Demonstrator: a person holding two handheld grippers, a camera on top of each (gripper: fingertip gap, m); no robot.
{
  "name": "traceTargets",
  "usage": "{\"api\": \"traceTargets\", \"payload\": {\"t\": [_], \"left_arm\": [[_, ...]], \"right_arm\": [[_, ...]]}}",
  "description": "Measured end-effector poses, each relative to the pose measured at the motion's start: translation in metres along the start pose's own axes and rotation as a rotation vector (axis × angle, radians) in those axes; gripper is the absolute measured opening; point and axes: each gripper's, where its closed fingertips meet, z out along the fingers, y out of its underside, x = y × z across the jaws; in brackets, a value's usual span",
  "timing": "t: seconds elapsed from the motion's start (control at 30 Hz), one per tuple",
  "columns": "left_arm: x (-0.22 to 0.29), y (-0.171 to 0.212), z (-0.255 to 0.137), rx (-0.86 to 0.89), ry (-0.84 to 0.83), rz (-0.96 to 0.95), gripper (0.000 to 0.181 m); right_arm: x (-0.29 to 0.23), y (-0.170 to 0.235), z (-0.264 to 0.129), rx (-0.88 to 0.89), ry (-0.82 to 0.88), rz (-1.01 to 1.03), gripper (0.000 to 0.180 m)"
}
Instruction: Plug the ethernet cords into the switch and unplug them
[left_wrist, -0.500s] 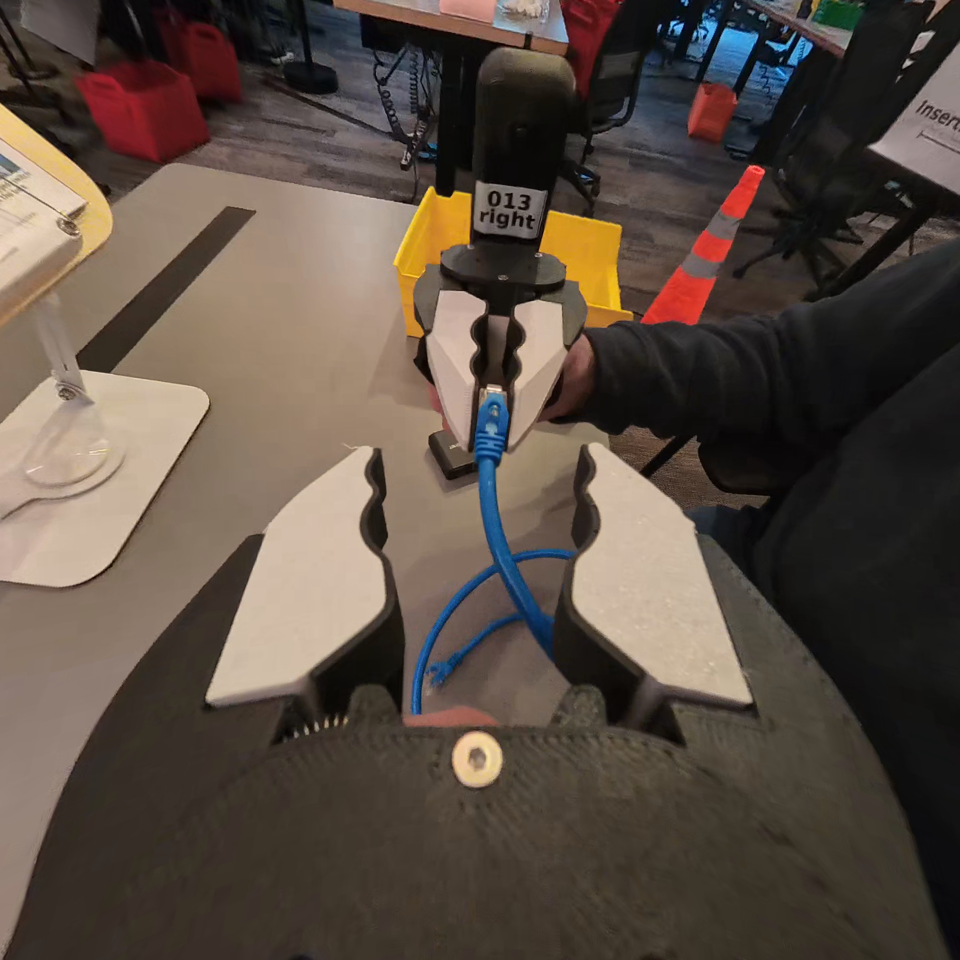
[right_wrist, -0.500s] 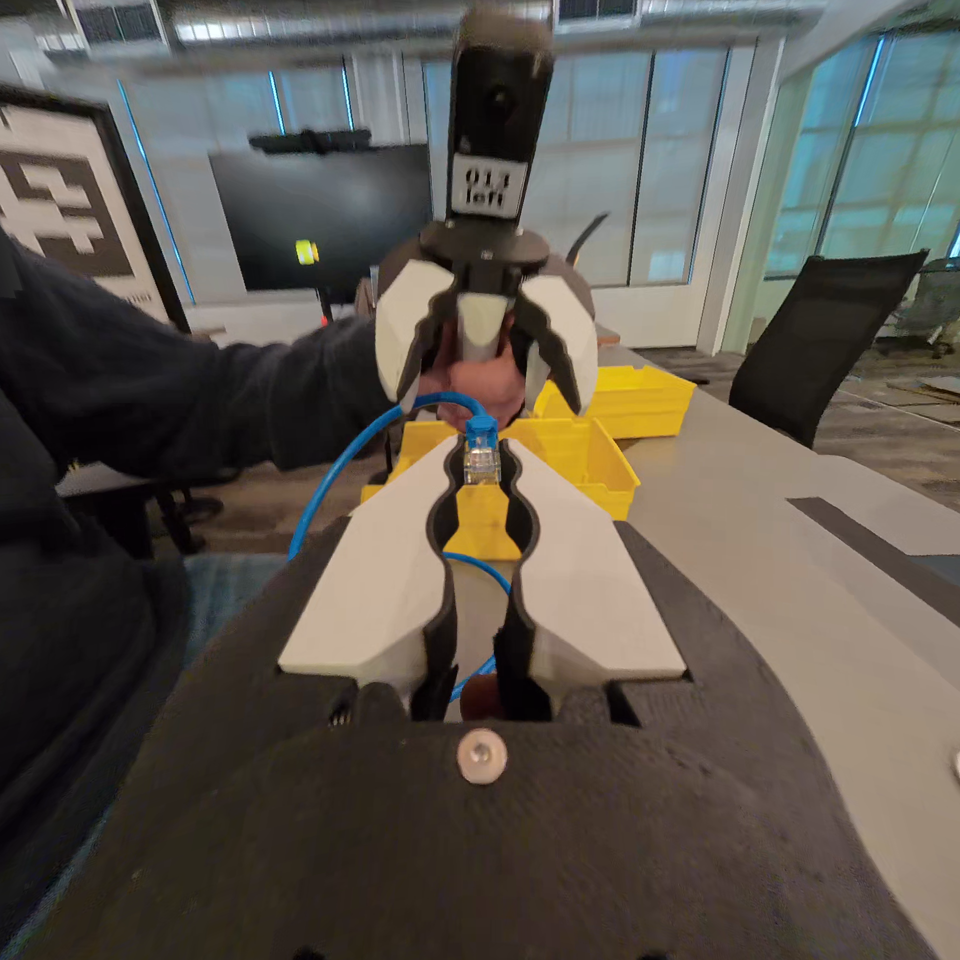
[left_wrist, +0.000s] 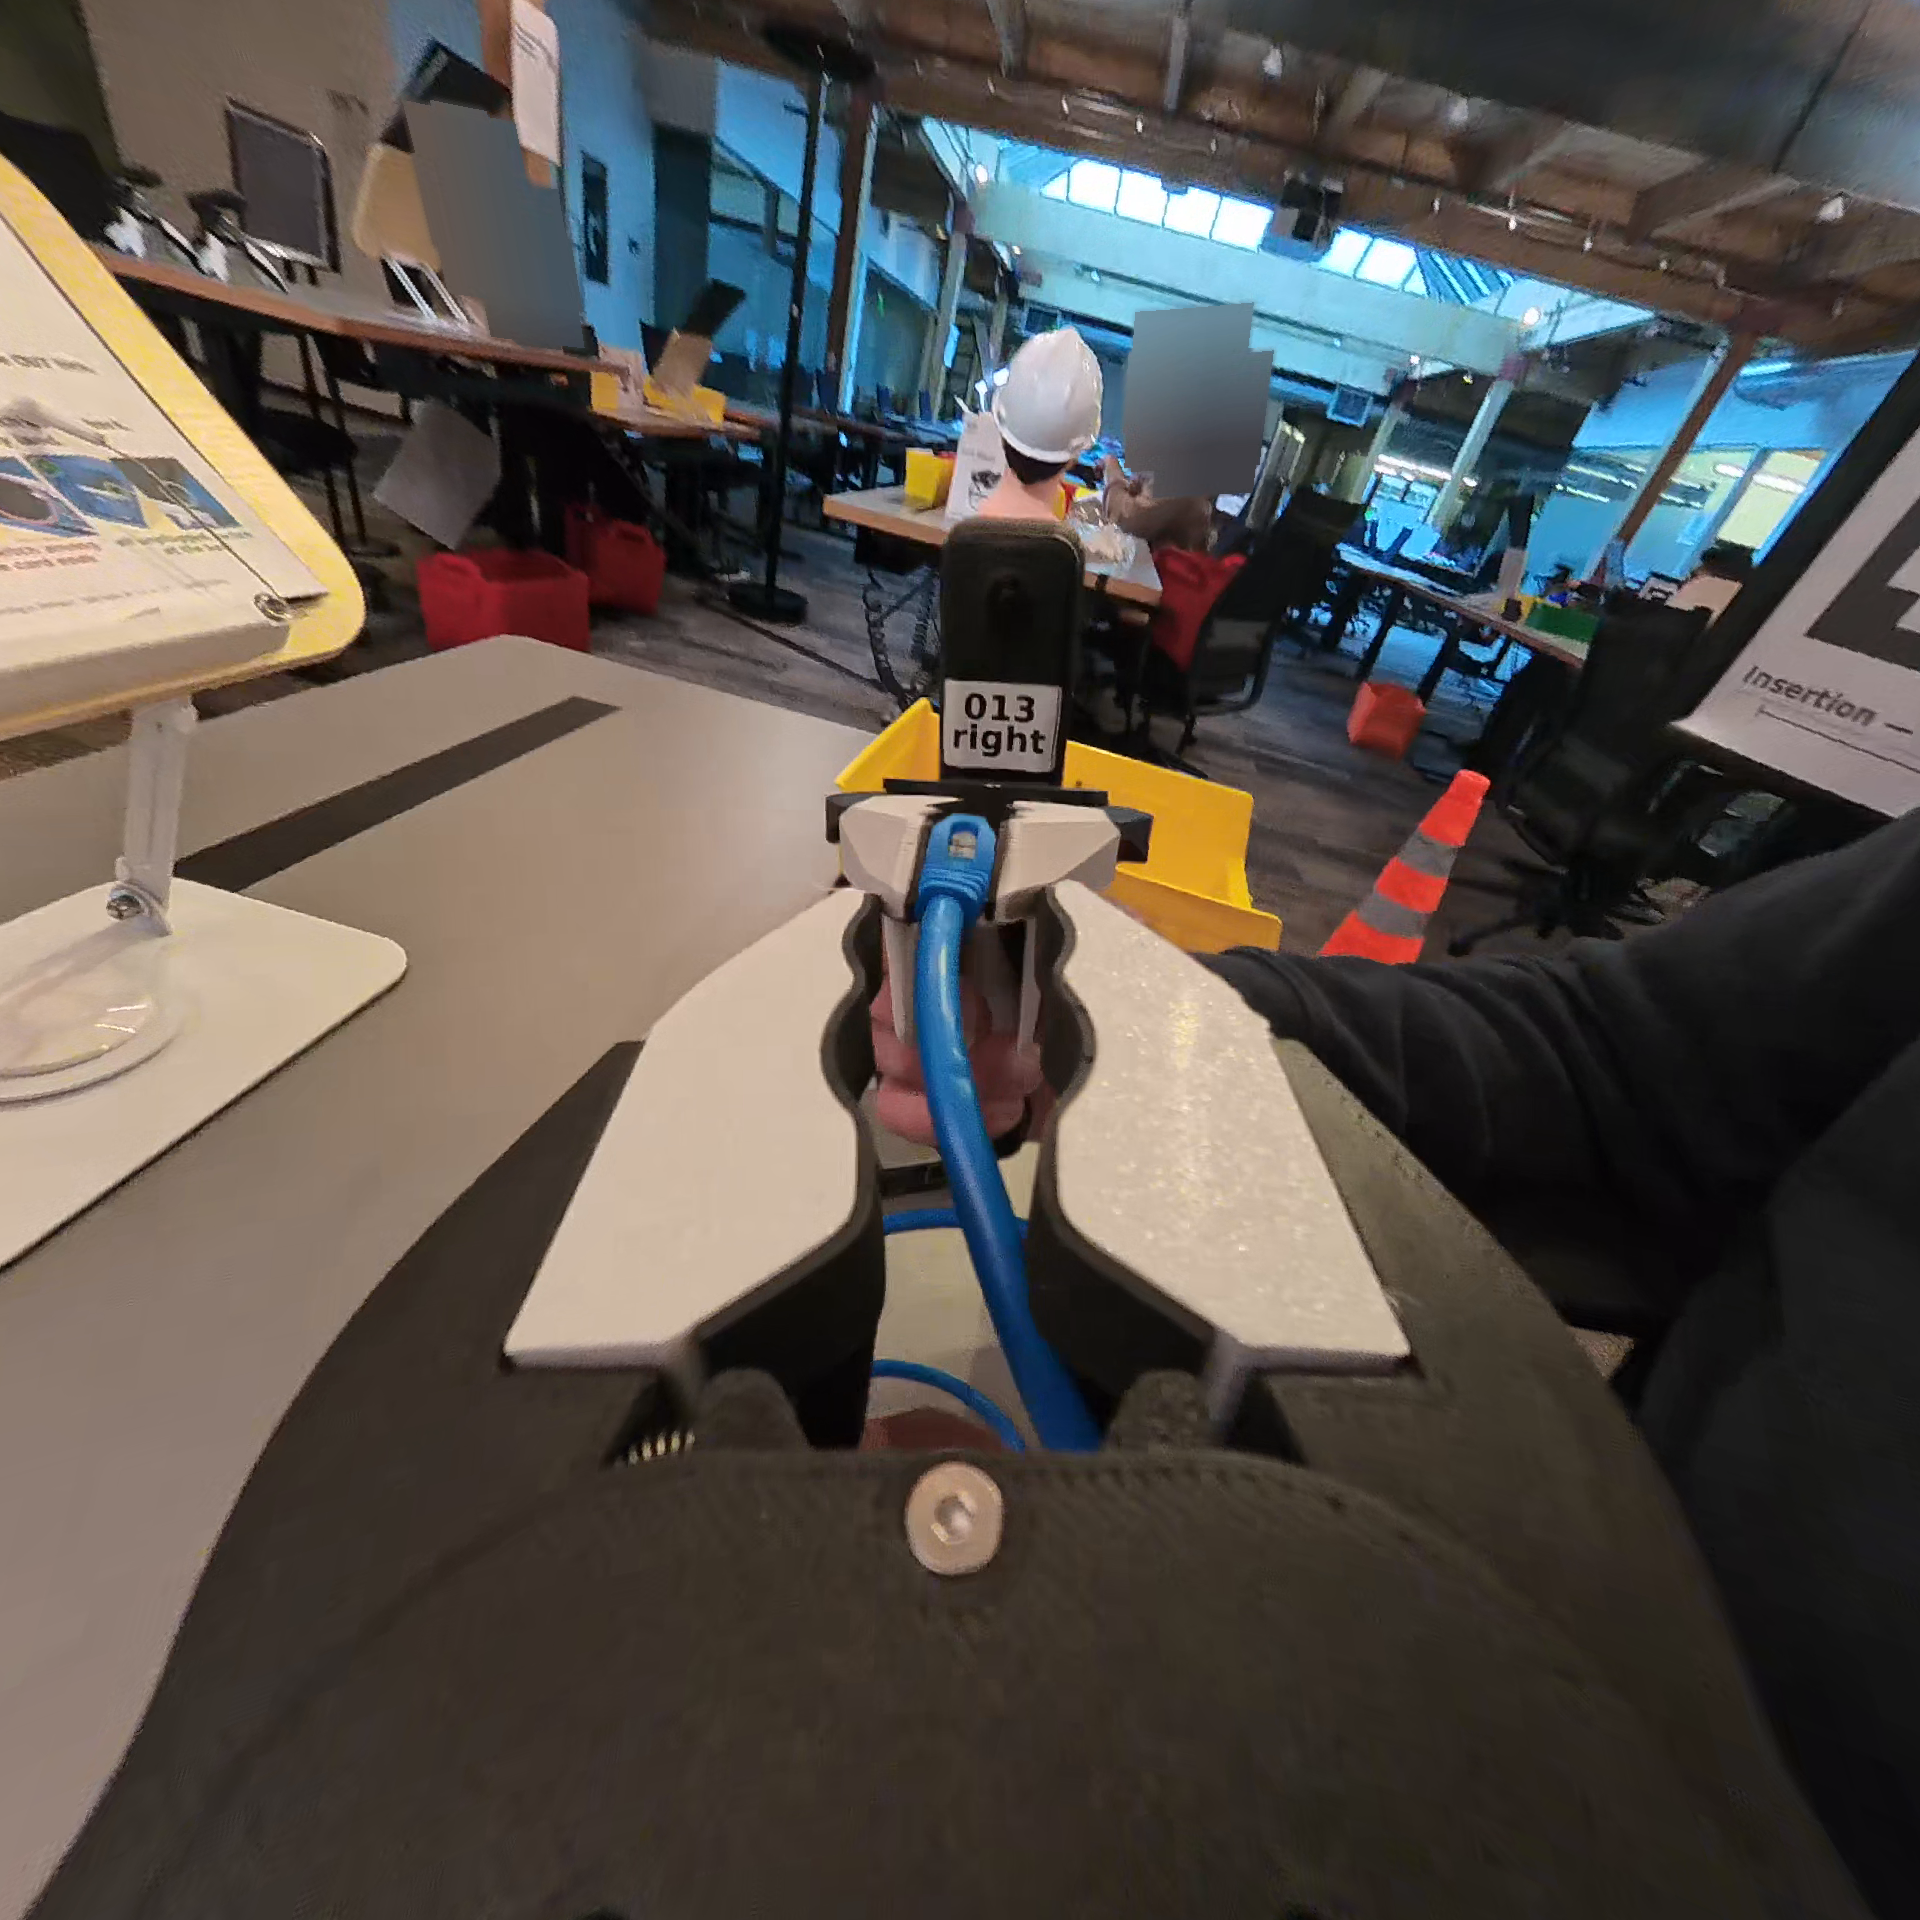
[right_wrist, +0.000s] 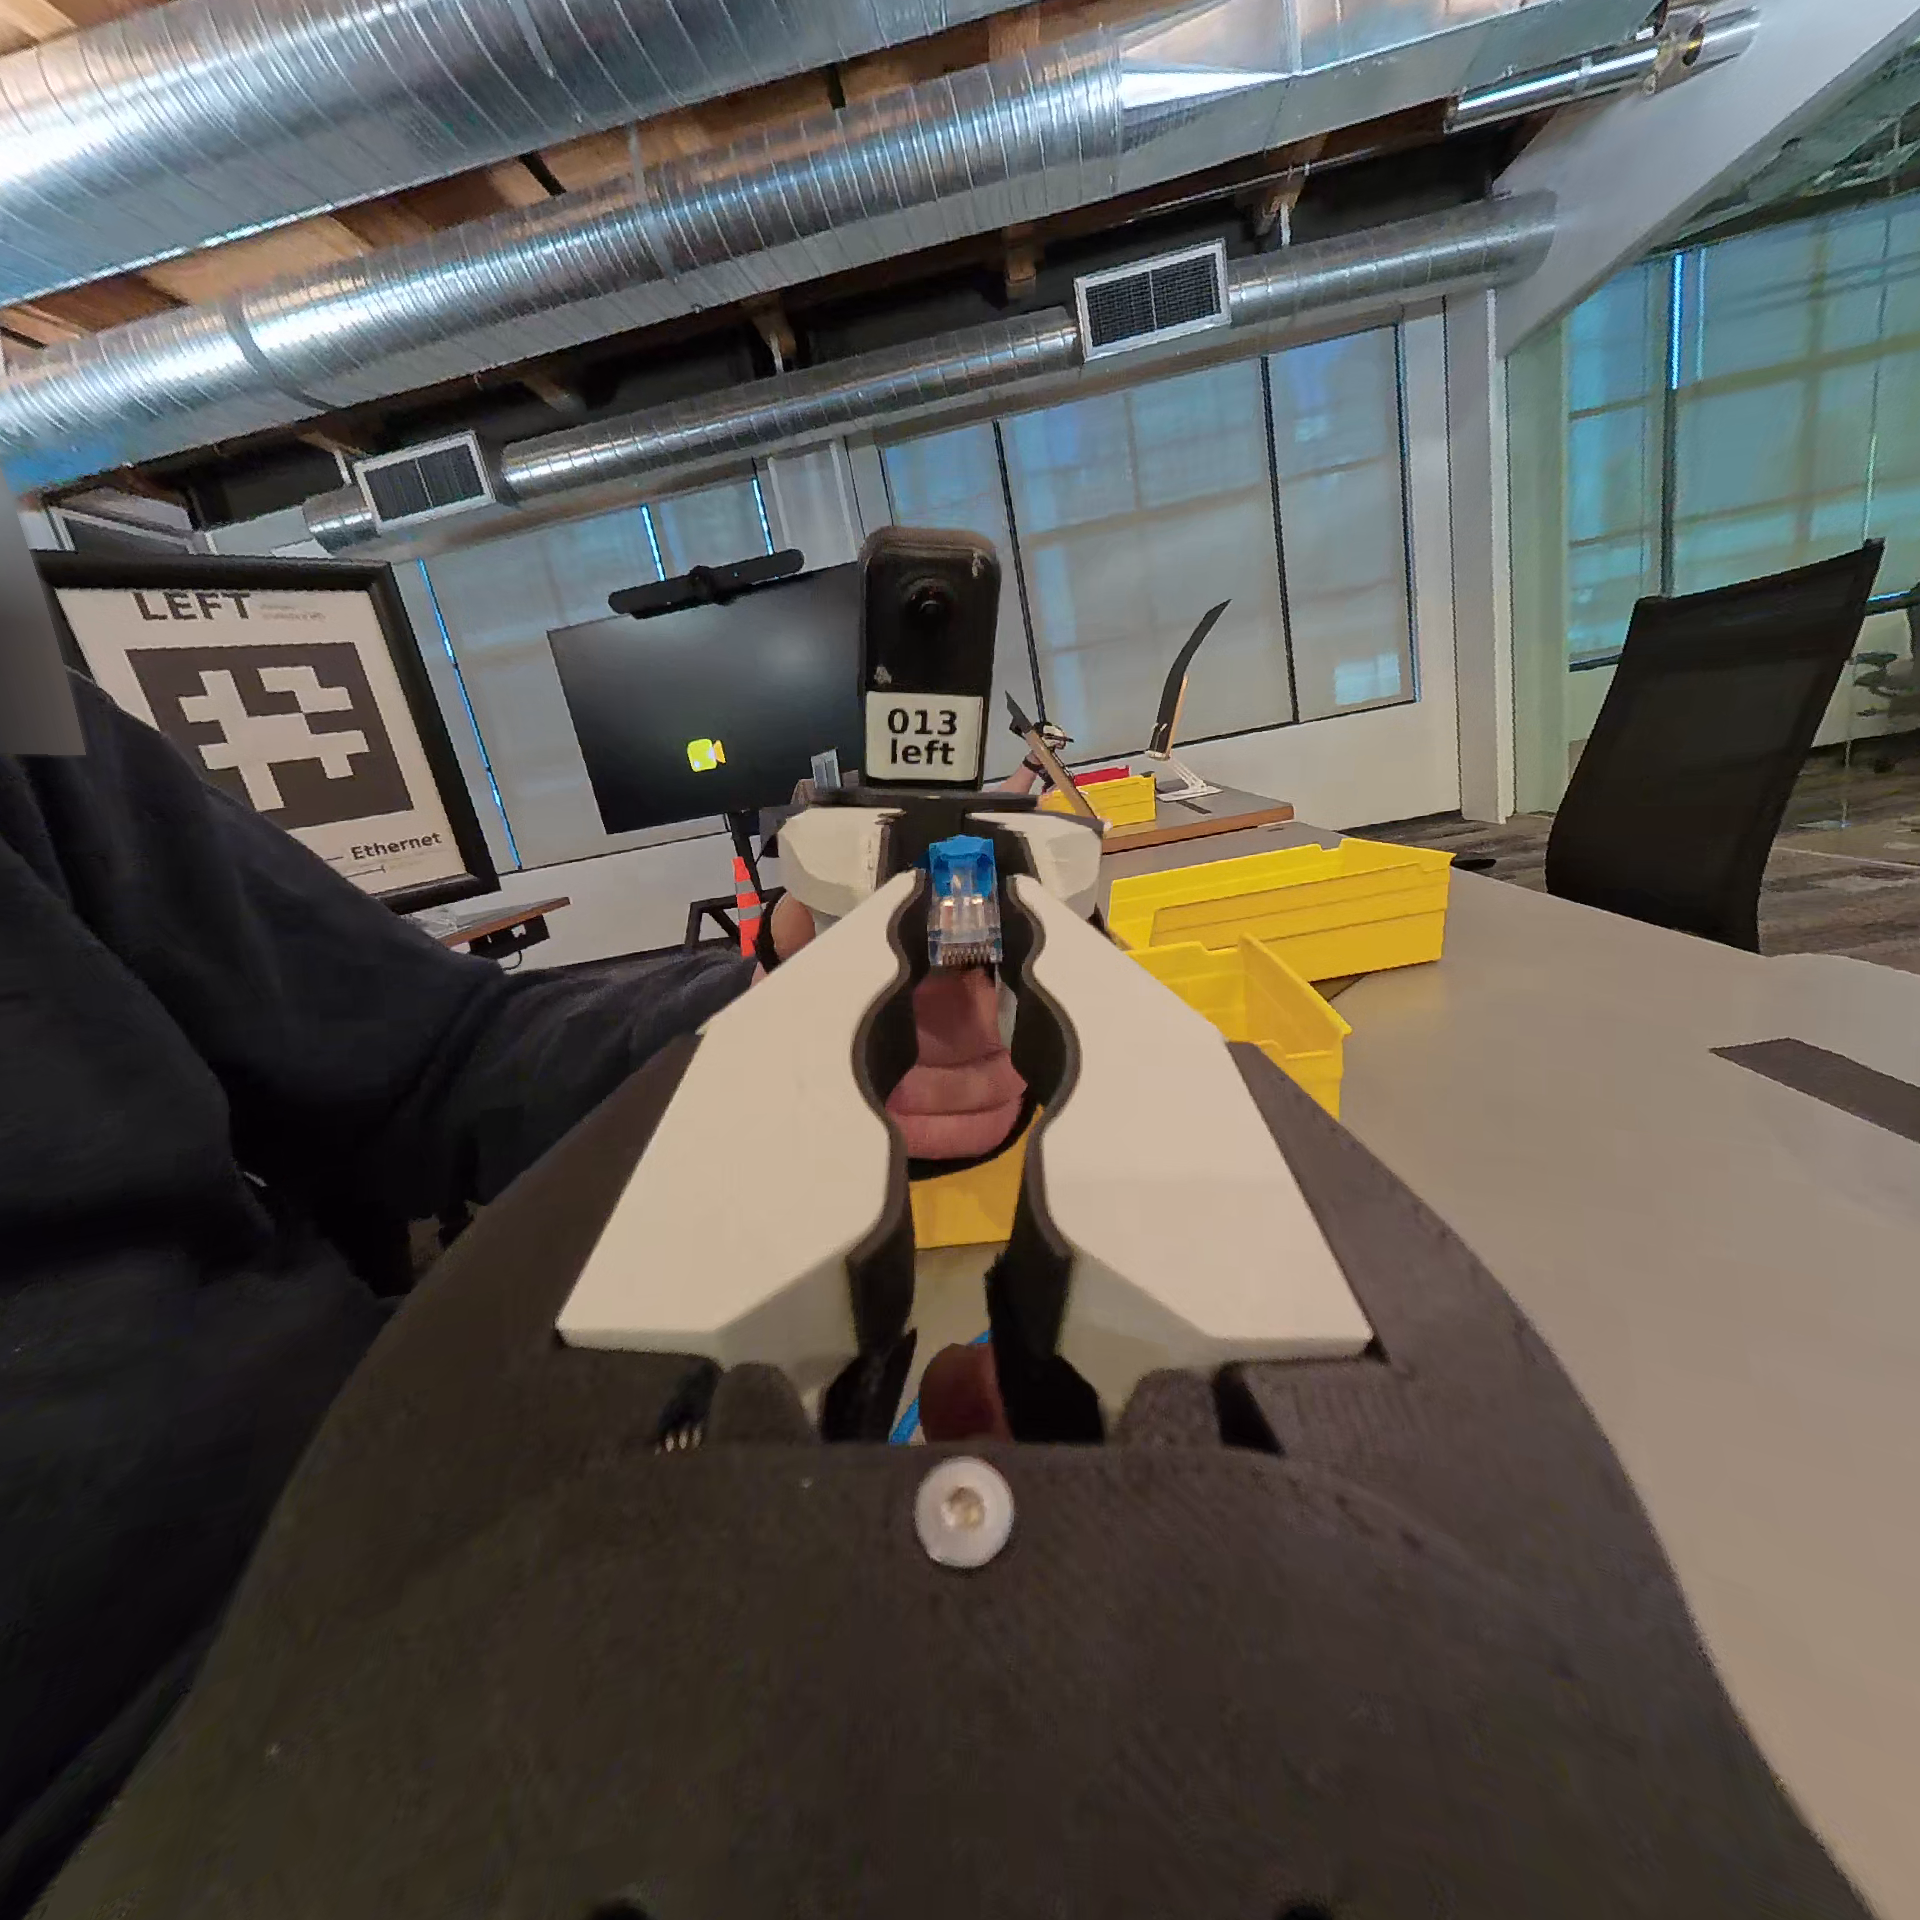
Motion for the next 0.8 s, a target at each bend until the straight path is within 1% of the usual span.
{"api": "traceTargets", "payload": {"t": [0.1,0.2,0.47,0.63,0.8], "left_arm": [[-0.0003,-0.0091,-0.0017,0.084,-0.018,0.002,0.021],[0.0003,-0.0109,-0.0001,0.101,0.009,-0.017,0.013],[-0.0007,-0.0050,0.0015,0.034,0.007,0.009,0.012],[-0.0002,-0.0054,-0.0004,0.040,0.002,0.017,0.011],[0.0005,-0.0043,-0.0011,0.025,0.001,0.018,0.011]], "right_arm": [[-0.0001,-0.0002,-0.0024,0.018,-0.008,0.016,0.010],[0.0003,-0.0013,-0.0039,0.031,-0.013,0.029,0.010],[0.0008,0.0010,-0.0068,0.033,-0.021,0.050,0.010],[-0.0003,0.0008,-0.0049,0.045,-0.031,0.059,0.010],[-0.0014,0.0015,-0.0045,0.004,-0.027,0.049,0.010]]}}
